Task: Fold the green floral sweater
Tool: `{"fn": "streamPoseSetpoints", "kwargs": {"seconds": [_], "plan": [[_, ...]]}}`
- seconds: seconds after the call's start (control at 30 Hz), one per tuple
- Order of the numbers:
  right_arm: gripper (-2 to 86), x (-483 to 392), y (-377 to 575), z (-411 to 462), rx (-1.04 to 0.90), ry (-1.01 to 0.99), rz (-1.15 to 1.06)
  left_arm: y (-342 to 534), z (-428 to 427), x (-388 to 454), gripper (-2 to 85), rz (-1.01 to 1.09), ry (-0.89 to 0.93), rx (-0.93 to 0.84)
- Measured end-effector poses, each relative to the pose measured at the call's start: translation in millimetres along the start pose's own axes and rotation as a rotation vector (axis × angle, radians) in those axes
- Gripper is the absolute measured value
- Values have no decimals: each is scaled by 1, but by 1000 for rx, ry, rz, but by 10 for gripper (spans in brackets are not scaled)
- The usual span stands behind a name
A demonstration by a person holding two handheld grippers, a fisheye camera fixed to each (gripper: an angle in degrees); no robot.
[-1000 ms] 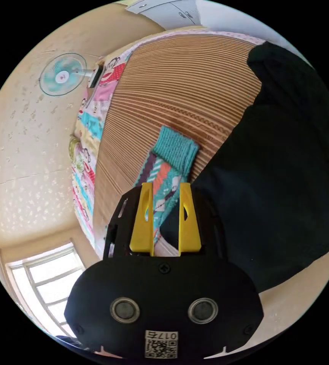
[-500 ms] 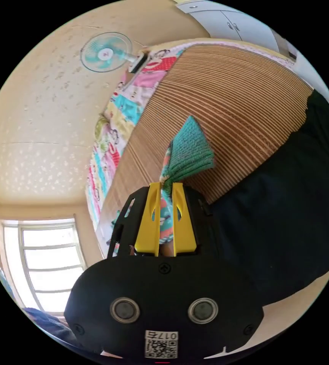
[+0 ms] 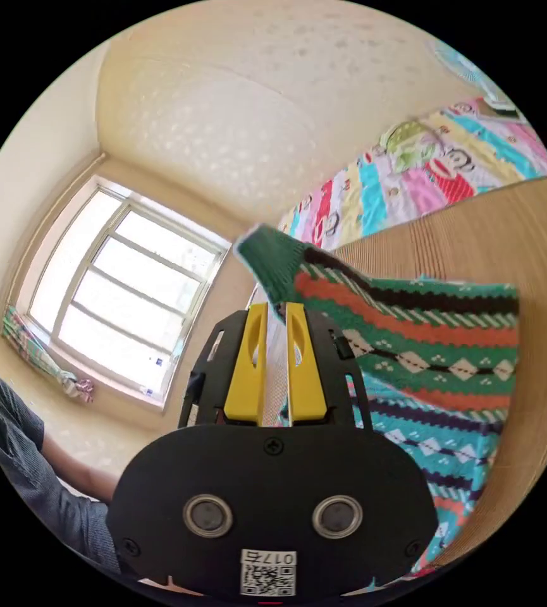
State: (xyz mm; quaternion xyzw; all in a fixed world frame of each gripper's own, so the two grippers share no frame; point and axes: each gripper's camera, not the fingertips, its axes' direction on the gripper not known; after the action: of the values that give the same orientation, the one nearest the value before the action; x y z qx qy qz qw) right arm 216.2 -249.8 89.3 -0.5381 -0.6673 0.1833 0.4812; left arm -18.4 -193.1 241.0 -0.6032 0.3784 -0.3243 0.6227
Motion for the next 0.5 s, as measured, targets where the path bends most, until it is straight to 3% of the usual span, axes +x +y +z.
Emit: {"fn": "streamPoseSetpoints", "kwargs": {"seconds": [0.07,0.2,0.37,0.5], "plan": [[44,36,32,55,-198,-69,77,9,-18,-26,64,-30,-17,4],[62,62,89,41,-288,11,118,26,-58,-98,83,-73,-12,-27],[98,96,173,-71,-356,385,242,39,-81,-178,108,-116,-31,-168],[127,129,217,-134,-443,615,407,32,-73,-218,152,-89,89,-355]]}}
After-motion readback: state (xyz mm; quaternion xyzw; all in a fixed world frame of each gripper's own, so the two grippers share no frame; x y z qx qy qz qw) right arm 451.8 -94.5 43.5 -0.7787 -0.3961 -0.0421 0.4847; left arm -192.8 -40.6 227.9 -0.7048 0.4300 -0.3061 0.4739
